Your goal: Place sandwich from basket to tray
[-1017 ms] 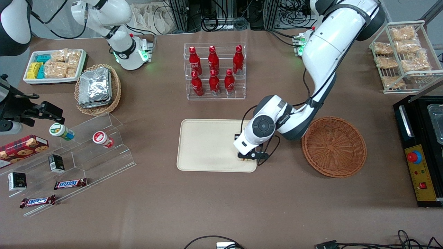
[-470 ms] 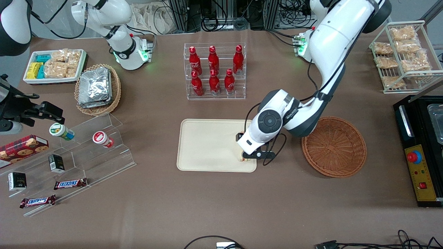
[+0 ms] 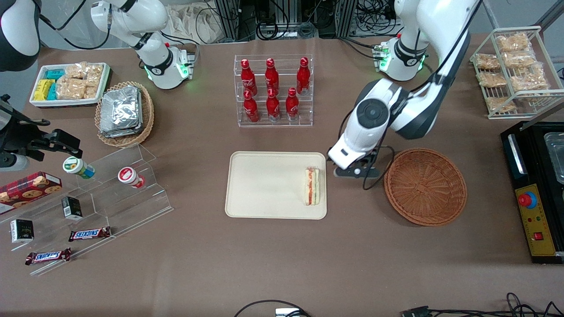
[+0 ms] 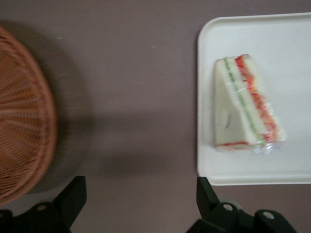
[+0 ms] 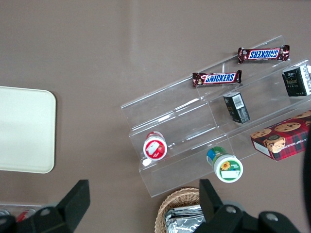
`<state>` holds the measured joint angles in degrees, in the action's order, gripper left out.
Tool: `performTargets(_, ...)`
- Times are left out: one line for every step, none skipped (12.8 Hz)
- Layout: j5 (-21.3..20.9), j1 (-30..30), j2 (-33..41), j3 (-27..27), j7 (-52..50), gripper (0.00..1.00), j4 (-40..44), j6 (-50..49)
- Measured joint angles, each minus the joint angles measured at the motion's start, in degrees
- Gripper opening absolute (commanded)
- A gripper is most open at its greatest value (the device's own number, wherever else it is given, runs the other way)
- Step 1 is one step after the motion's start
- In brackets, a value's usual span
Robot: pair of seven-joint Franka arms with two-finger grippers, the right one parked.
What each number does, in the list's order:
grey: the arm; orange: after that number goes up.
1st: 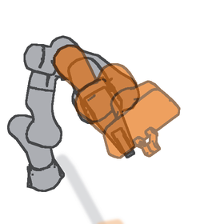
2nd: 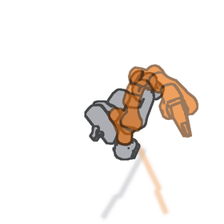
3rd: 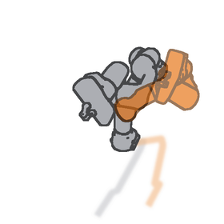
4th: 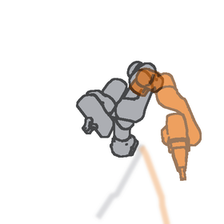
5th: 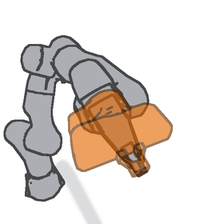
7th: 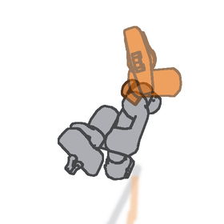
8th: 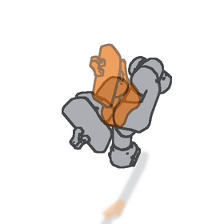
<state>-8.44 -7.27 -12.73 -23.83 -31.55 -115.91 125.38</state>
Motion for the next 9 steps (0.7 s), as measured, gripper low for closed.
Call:
performTargets(0.1,1.4,3.4,0.1,1.2,1.00,-1.8,-1.0)
performTargets(0.1,2.9,6.1,0.1,2.7,1.00,-2.1,-3.7)
performTargets(0.2,4.7,8.3,0.2,4.4,0.98,-1.5,-7.4)
performTargets(0.2,6.6,10.0,0.3,6.2,0.98,0.2,-12.6)
performTargets(0.2,8.3,10.8,0.5,7.4,0.98,3.0,-17.6)
performTargets(0.2,9.9,11.1,0.7,8.0,0.98,6.0,-20.9)
performTargets(0.2,11.7,11.1,0.9,8.4,0.95,8.5,-22.4)
performTargets(0.2,13.6,11.1,1.1,8.7,0.95,10.3,-22.7)
performTargets(0.2,15.4,11.1,1.2,8.9,0.96,11.4,-22.7)
